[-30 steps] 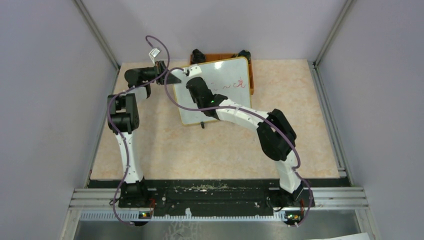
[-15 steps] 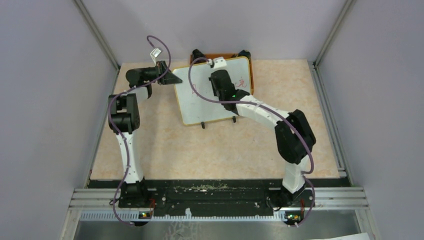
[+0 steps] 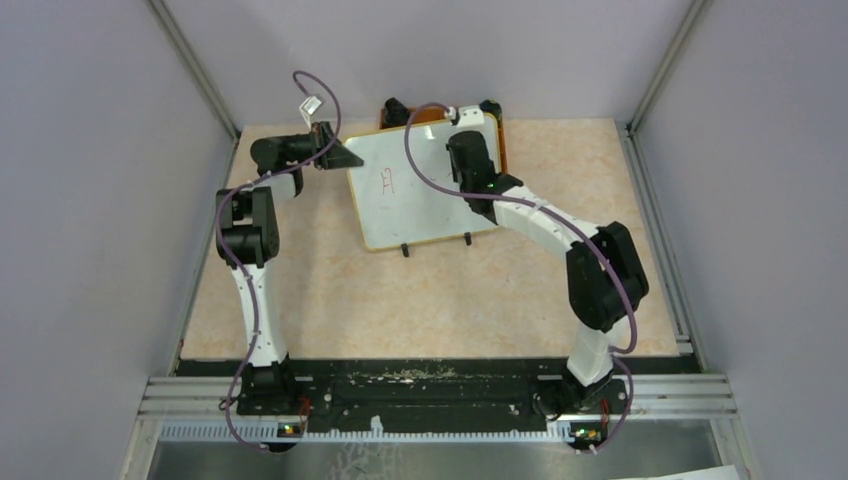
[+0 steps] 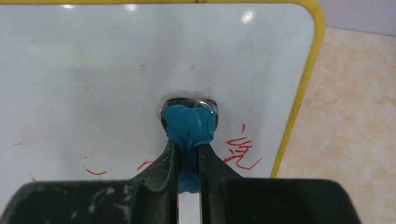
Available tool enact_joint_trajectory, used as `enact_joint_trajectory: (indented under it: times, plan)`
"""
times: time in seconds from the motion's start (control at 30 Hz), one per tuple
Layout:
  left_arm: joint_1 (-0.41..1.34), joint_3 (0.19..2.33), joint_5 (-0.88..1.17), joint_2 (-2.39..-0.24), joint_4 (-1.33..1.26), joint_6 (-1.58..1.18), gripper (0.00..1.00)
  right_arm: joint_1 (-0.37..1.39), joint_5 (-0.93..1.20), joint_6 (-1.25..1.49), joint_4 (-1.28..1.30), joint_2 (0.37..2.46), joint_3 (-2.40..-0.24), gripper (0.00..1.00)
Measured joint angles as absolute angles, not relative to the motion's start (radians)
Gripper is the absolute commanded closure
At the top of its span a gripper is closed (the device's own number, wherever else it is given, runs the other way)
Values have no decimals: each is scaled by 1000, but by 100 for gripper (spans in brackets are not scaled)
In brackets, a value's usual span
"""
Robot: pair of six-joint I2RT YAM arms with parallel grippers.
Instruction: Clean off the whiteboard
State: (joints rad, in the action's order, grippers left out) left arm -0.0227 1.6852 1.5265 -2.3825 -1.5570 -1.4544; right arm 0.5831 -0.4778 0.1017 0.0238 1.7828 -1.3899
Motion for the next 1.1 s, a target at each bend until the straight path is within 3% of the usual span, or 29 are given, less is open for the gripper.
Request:
enact_joint_trajectory:
  times: [0.57, 1.1]
  plan:
    - [-23, 1685, 1527, -2383, -1557, -1457, 100, 841, -503, 65, 82, 2026, -1684, 100]
    - [-23, 1685, 1526, -2383, -1557, -1456, 100, 884, -535, 36, 139, 2102, -1796, 100]
